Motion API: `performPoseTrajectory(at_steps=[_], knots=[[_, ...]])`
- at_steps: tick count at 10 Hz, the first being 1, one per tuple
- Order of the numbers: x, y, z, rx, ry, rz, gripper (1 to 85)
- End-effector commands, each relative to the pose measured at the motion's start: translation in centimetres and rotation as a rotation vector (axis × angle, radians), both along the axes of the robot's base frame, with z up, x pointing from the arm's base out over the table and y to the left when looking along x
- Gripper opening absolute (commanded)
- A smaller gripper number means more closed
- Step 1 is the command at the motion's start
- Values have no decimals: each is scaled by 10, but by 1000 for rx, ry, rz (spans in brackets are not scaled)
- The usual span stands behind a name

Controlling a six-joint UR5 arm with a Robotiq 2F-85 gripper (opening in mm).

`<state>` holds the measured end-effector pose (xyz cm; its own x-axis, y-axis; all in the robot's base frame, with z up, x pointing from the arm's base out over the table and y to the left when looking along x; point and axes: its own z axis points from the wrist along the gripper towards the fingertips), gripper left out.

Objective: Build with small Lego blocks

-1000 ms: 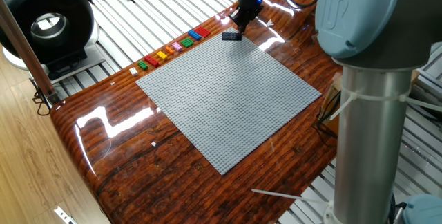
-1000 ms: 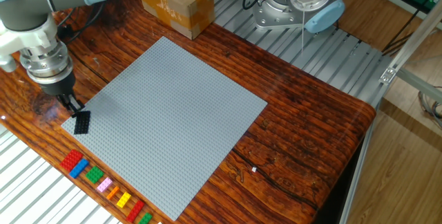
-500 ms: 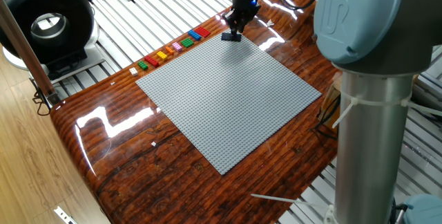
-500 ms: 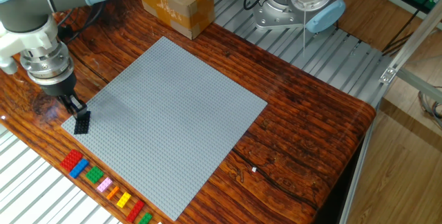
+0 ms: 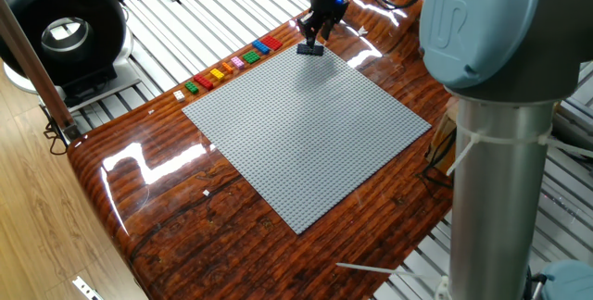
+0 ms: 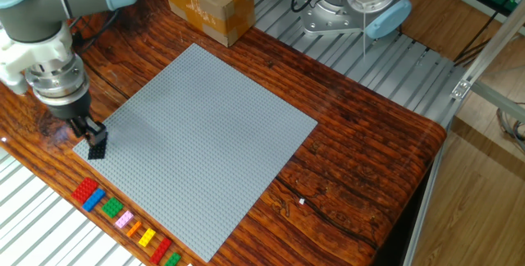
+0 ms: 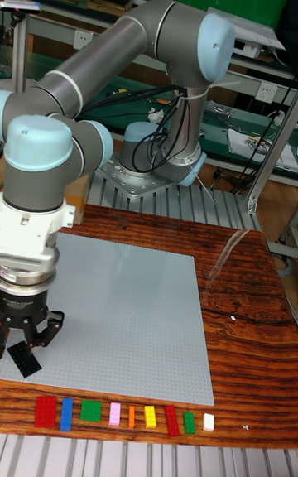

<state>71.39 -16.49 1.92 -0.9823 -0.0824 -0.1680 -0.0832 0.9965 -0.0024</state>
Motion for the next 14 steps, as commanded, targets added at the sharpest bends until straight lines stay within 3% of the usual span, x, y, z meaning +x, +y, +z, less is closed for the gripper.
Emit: performPoseTrajectory(at_steps=[1,2,4,6,7,9,12,14], knots=[[11,23,5,-1,-59,216,427],[13,37,6,35,-82,315,423],[17,31,1,-4,-96,408,370],[13,21,-2,-36,-78,439,323],[9,23,-2,-28,-65,462,317],[0,10,-4,-74,-20,497,287],[1,1,-4,-115,-7,540,267],[4,6,-4,-98,-27,566,213]])
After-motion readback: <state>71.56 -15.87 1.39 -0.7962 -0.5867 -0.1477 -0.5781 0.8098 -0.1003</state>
